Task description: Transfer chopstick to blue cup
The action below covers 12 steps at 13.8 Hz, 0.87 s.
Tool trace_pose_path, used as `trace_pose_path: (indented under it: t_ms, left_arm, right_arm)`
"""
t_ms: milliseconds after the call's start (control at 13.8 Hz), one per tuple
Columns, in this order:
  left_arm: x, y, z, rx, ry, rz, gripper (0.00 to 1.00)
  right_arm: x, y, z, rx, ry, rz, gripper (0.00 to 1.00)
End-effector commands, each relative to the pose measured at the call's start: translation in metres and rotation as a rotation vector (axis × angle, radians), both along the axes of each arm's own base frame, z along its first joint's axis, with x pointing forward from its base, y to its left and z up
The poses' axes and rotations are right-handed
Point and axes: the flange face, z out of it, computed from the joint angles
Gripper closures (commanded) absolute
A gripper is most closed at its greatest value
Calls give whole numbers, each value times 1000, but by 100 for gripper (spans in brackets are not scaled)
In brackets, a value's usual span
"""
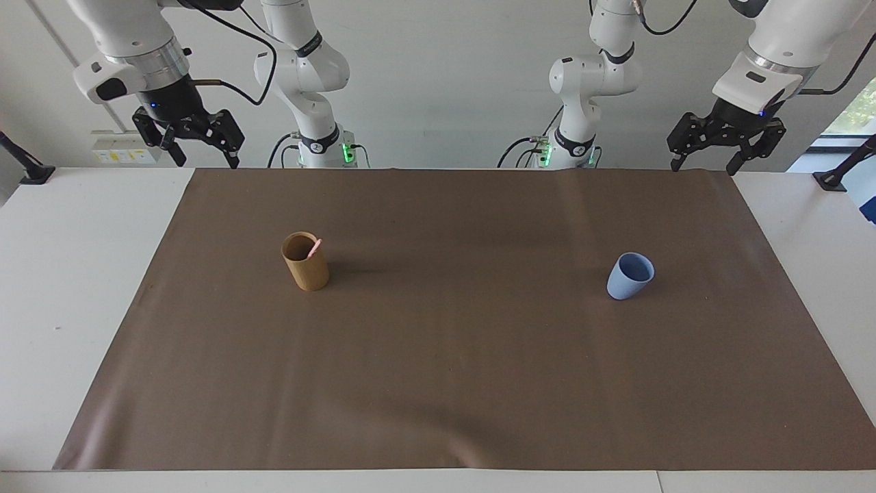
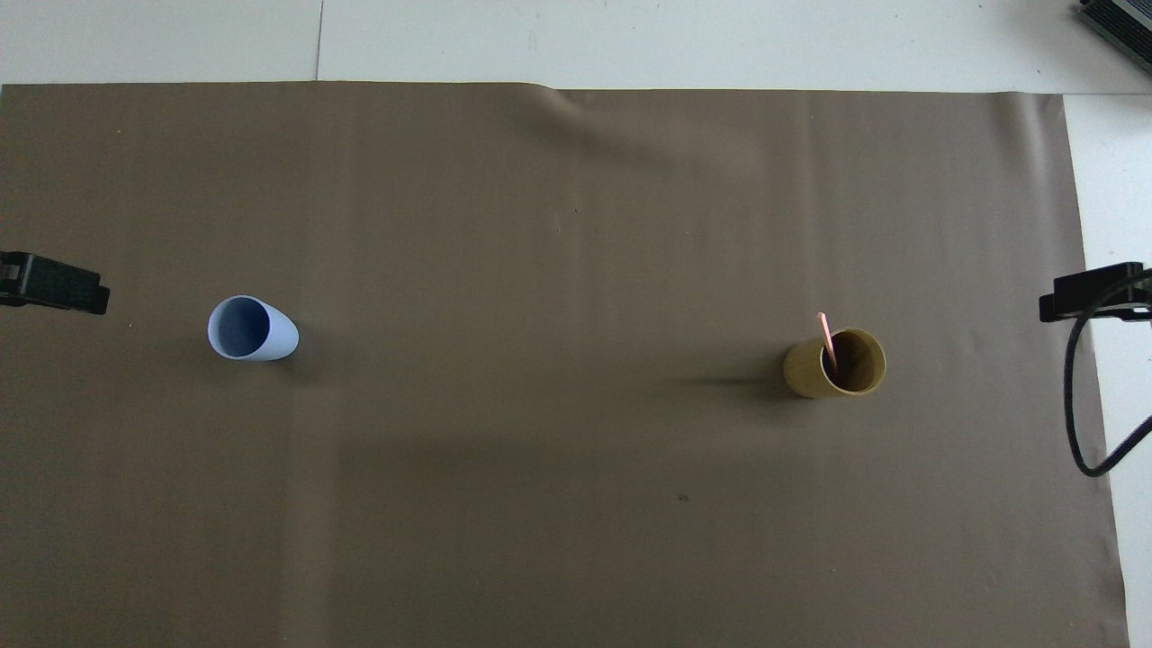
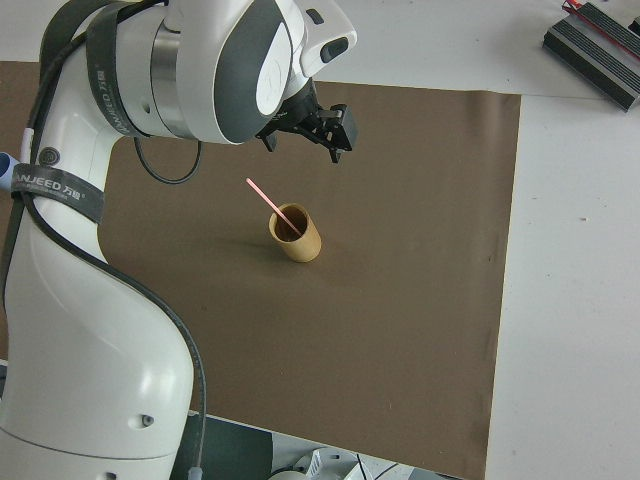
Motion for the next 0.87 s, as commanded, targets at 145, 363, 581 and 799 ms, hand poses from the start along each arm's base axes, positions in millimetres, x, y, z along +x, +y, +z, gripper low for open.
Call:
trace_pose_path:
  t_ms: [145, 363, 581, 799]
  left_arm:
    - [-2, 1, 1, 3, 9, 9, 0]
    - [-3, -3, 1, 4, 11, 5, 0]
    - [-2, 2, 1, 5, 9, 11, 0]
    - [-2, 1, 1, 5, 9, 9, 0]
  right_arm:
    - [-10, -1, -2, -9, -7, 21, 0]
    - [-10, -1, -2, -9, -7, 21, 0]
    - [-10, -1, -2, -9, -7, 13, 0]
    - [-10, 1, -4, -6, -5, 12, 0]
